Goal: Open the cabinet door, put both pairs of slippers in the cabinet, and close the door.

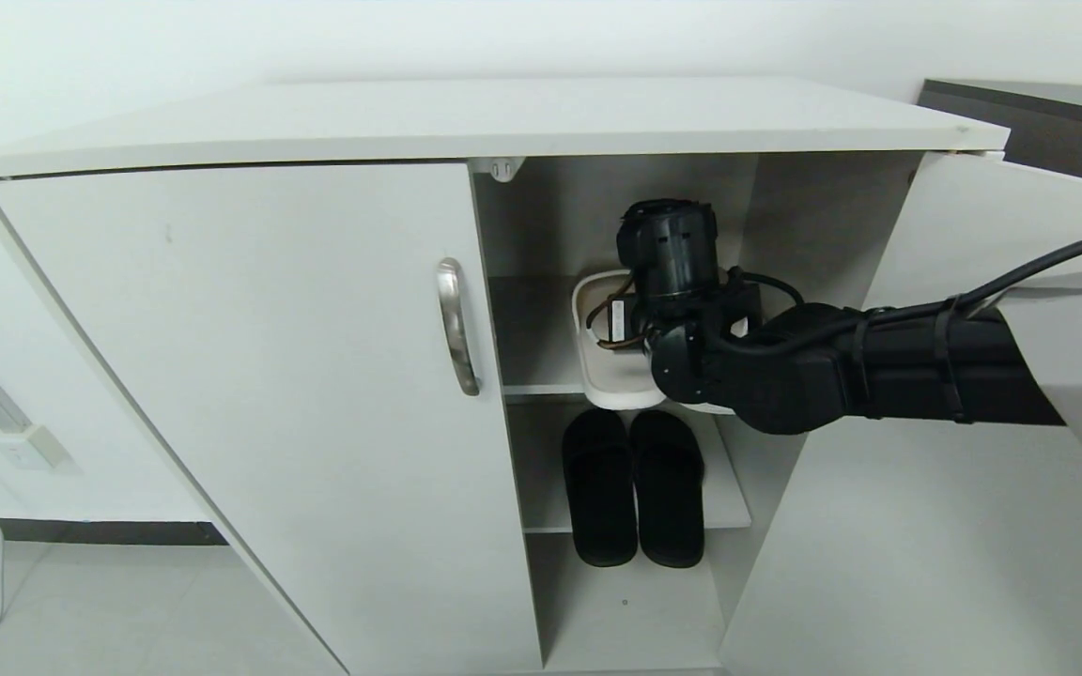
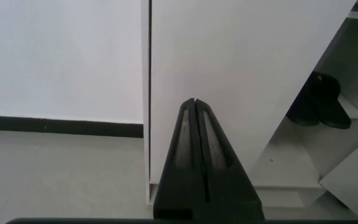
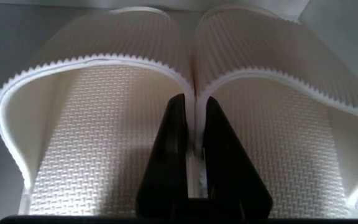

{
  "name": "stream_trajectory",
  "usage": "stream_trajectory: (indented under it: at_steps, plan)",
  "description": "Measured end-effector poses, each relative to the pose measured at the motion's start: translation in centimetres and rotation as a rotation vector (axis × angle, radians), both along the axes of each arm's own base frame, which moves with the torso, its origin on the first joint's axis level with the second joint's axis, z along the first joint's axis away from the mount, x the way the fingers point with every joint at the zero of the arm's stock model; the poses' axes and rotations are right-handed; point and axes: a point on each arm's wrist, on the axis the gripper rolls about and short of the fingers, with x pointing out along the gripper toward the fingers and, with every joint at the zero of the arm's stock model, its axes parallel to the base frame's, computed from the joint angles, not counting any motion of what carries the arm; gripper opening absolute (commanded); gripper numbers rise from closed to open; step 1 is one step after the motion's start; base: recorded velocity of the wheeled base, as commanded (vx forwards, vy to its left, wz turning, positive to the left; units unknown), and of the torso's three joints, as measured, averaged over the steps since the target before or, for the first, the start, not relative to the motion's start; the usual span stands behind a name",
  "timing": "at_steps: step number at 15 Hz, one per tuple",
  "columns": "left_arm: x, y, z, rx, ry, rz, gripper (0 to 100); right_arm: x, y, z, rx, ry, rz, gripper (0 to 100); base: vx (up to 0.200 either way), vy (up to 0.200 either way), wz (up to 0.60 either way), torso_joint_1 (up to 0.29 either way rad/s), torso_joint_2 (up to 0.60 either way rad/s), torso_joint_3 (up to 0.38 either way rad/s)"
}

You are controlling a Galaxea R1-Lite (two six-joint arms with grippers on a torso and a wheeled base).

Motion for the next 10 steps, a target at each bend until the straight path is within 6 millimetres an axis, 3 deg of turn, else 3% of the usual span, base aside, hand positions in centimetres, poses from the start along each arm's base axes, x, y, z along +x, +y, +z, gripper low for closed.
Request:
stream_trajectory:
  at_steps: [10]
  plan:
    - [0.00, 0.00, 0.00, -0.001, 0.000, 0.000, 0, 1.14, 0.17, -0.32, -0.017, -0.006, 0.000, 0, 0.000, 0.000, 0.00, 0.000, 0.00, 0.000]
